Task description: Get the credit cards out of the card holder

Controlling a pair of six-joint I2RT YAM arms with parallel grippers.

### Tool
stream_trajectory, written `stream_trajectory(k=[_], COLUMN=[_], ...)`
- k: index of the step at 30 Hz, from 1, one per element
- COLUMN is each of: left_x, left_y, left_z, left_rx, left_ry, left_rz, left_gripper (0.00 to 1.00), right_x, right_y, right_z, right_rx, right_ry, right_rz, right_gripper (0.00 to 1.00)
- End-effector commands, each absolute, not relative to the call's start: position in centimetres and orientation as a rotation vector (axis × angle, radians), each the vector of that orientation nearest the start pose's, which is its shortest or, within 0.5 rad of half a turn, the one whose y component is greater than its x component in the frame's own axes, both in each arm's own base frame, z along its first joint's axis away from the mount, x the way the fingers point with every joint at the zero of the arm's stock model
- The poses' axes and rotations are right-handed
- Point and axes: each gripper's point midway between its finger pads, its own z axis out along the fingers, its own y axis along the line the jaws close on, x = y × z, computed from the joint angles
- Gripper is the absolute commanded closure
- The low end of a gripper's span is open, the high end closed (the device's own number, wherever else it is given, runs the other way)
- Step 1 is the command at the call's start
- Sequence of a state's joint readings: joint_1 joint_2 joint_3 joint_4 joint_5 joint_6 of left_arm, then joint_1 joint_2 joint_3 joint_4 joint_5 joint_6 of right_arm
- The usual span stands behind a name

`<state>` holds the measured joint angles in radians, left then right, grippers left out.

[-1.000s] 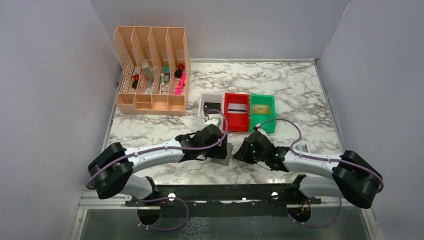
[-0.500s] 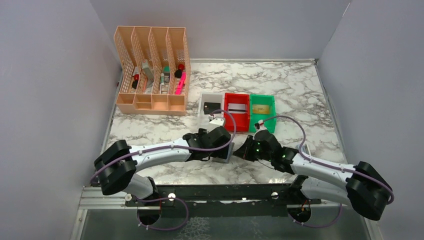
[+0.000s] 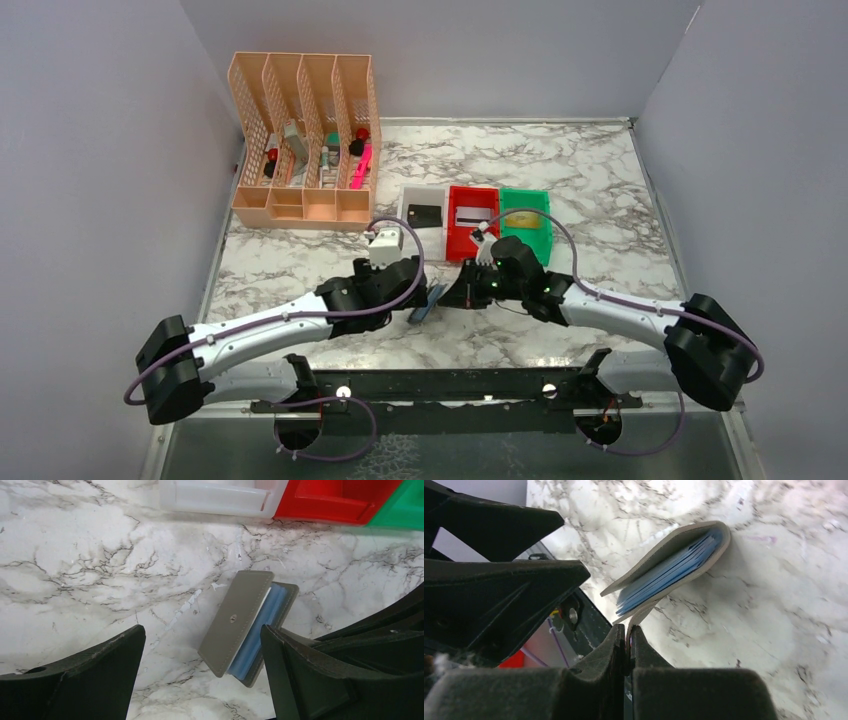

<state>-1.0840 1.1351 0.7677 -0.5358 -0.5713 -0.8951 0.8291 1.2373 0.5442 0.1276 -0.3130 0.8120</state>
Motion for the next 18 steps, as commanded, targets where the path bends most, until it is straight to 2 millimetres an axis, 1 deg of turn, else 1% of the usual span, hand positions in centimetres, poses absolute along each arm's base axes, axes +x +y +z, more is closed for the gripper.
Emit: stream_trajectory(k=[1,3,7,9,11,12,14,15,18], left_x=[19.5,19.4,19.3,19.3,19.2,19.2,19.2,19.1,19.0], left_y=[-20.4,-20.1,-19.9,-19.9,-19.9,-20.1,-20.3,-20.4,-20.7], left_z=[12.5,12.5,12.6,12.5,12.2,12.2,11.9,11.7,11.2], left_rx=[-0.104,-0.112,-0.121,-0.122,-0.116,-0.112,-0.098,-0.089,-0.072], left_ry=[2.256,2.251,2.248,2.25,2.258,2.262,2.276,2.285,2.305], left_rz=[-0.284,-0.29,-0.301,-0.299,-0.29,-0.289,-0.284,-0.28,-0.271], left_gripper=[0.11,0.11,0.11,0.11,0.11,0.1,0.1,0.1,0.1], right_x=[17.3,17.5,17.8,18.0,18.4,18.5,18.4,18.2,17.5], right_y=[33.6,34.1,34.8,34.8,34.2,33.6,32.5,31.9,30.3], right_z=[14.1,14.9,15.8,15.5,13.8,12.5,10.6,9.9,8.6], right_rx=[-0.388,-0.413,-0.434,-0.413,-0.349,-0.307,-0.242,-0.218,-0.142], right_ry=[2.261,2.233,2.222,2.235,2.308,2.368,2.439,2.458,2.469], right_rz=[1.369,1.388,1.404,1.398,1.327,1.267,1.189,1.17,1.139], right_gripper=[0.96,0.96,0.95,0.95,0.94,0.94,0.95,0.95,0.94])
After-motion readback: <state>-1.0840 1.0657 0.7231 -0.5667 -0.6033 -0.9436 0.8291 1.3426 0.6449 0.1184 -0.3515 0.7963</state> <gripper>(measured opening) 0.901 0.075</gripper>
